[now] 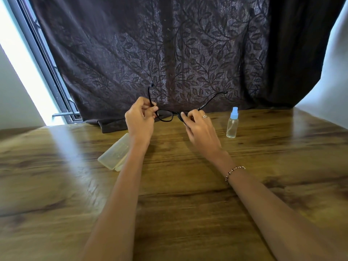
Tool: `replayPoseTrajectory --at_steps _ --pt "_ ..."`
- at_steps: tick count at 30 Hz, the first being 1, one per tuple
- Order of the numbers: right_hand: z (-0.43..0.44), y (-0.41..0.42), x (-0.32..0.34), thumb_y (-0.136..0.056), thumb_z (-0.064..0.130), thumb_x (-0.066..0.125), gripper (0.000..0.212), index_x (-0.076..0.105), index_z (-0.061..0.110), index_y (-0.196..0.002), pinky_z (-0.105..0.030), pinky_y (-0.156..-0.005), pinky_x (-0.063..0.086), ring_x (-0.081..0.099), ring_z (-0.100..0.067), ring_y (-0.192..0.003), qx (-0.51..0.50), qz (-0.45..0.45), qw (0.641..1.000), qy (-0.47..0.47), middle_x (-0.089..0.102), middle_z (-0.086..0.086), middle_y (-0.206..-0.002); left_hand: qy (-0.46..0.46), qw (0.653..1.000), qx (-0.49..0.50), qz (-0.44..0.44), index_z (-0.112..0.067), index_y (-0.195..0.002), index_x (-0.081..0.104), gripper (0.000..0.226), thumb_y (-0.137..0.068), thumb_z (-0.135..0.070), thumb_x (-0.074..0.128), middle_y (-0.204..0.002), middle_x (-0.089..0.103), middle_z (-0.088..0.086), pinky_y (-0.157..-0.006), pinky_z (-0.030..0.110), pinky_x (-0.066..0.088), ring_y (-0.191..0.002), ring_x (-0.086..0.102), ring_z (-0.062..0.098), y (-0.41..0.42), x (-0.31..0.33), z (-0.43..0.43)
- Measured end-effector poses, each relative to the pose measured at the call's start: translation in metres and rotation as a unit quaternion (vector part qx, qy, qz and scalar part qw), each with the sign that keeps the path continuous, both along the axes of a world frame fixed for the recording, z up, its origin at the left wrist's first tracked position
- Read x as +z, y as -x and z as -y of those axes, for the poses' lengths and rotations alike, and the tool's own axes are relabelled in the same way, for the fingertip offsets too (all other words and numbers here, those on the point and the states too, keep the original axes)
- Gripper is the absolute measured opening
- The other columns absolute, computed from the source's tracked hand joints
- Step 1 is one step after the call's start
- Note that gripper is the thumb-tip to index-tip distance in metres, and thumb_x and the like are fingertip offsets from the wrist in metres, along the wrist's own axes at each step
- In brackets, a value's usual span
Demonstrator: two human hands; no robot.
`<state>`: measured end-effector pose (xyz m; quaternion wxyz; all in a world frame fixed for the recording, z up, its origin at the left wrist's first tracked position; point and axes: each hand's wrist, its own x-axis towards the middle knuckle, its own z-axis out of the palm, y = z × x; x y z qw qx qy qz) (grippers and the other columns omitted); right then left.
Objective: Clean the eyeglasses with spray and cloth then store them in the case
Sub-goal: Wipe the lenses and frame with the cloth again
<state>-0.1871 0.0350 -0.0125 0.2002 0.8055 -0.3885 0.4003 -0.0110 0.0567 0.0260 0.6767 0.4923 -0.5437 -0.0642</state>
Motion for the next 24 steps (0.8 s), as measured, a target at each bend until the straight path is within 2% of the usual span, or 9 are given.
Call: replayPoseTrajectory --at_steps 3,6,9,12,16,18,20,22,24 --pt "0.003 0.002 0.002 -0.096 0.014 0.055 0.032 0.059 -0.001 -0.124 -0.037 -0.072 0.049 0.054 -0.024 -0.091 -0.048 -0.014 0.999 0.011 0.058 -0.010 -0.102 0.008 1.000 -0.014 -0.014 -0.012 -0.082 0.062 0.011 -0.087 -0.002 0.061 -0.074 0.064 -0.008 -0.067 0.030 0.058 -0.076 0.068 0.019 0.001 0.002 -0.002" --pt "0.002 0.000 0.000 -0.096 0.017 0.055 0.025 0.064 -0.003 -0.110 -0.041 -0.070 0.050 0.055 -0.027 -0.088 -0.054 0.008 0.998 0.022 0.059 -0.012 -0.097 0.018 0.999 -0.012 -0.028 -0.008 -0.083 0.062 0.007 -0.087 -0.002 0.061 -0.075 0.065 -0.007 -0.067 0.030 0.058 -0.076 0.069 0.021 0.002 0.003 -0.002" --pt "0.000 -0.003 -0.005 -0.091 0.003 0.061 0.020 0.066 -0.006 -0.109 -0.041 -0.072 0.051 0.056 -0.029 -0.086 -0.001 0.046 0.999 0.026 0.059 -0.014 -0.095 0.017 0.999 -0.006 -0.031 -0.008 -0.083 0.062 0.007 -0.087 -0.002 0.061 -0.076 0.065 -0.008 -0.068 0.030 0.059 -0.076 0.069 0.019 0.003 0.003 -0.003" --pt "-0.001 -0.004 -0.005 -0.083 -0.015 0.060 0.036 0.062 -0.008 -0.118 -0.038 -0.074 0.053 0.056 -0.030 -0.089 0.034 0.051 0.998 0.019 0.059 -0.016 -0.098 0.016 0.999 -0.011 -0.031 -0.010 -0.082 0.062 0.010 -0.087 -0.001 0.061 -0.077 0.064 -0.008 -0.068 0.030 0.059 -0.077 0.069 0.017 0.002 0.003 -0.003" --pt "0.000 0.001 0.000 -0.078 -0.021 0.058 0.050 0.056 -0.008 -0.126 -0.038 -0.075 0.053 0.055 -0.030 -0.092 0.025 0.022 0.999 0.016 0.058 -0.016 -0.103 0.020 0.999 -0.018 -0.025 -0.021 -0.077 0.061 0.021 -0.086 -0.001 0.062 -0.072 0.063 -0.012 -0.067 0.027 0.058 -0.073 0.068 0.013 0.005 0.005 -0.004" --pt "0.003 0.004 0.001 -0.081 -0.017 0.057 0.049 0.054 -0.008 -0.129 -0.037 -0.077 0.052 0.054 -0.029 -0.094 0.005 0.007 1.000 0.010 0.057 -0.015 -0.106 0.021 0.999 -0.019 -0.019 -0.025 -0.077 0.061 0.026 -0.086 -0.001 0.062 -0.073 0.063 -0.012 -0.067 0.025 0.058 -0.074 0.068 0.012 0.008 0.006 -0.005" --pt "0.004 0.005 0.001 -0.090 -0.005 0.055 0.038 0.054 -0.007 -0.128 -0.038 -0.075 0.052 0.054 -0.028 -0.094 -0.028 -0.003 1.000 0.003 0.057 -0.015 -0.106 0.023 0.999 -0.022 -0.022 -0.026 -0.077 0.060 0.027 -0.087 0.000 0.061 -0.073 0.063 -0.012 -0.066 0.024 0.057 -0.075 0.068 0.013 0.011 0.005 -0.005" --pt "0.005 0.005 0.001 -0.097 0.008 0.053 0.029 0.058 -0.007 -0.121 -0.040 -0.071 0.052 0.056 -0.028 -0.090 -0.056 0.007 0.998 0.003 0.057 -0.016 -0.102 0.022 0.999 -0.023 -0.032 -0.029 -0.075 0.059 0.032 -0.087 0.000 0.060 -0.073 0.063 -0.013 -0.067 0.025 0.058 -0.076 0.068 0.013 0.011 0.005 -0.005" --pt "0.004 0.003 -0.001 -0.096 0.011 0.056 0.026 0.062 -0.007 -0.113 -0.040 -0.068 0.053 0.058 -0.029 -0.085 -0.056 0.026 0.998 0.010 0.058 -0.016 -0.097 0.018 0.999 -0.022 -0.036 -0.028 -0.075 0.059 0.030 -0.087 0.000 0.061 -0.073 0.063 -0.013 -0.067 0.026 0.058 -0.076 0.069 0.015 0.010 0.005 -0.005"
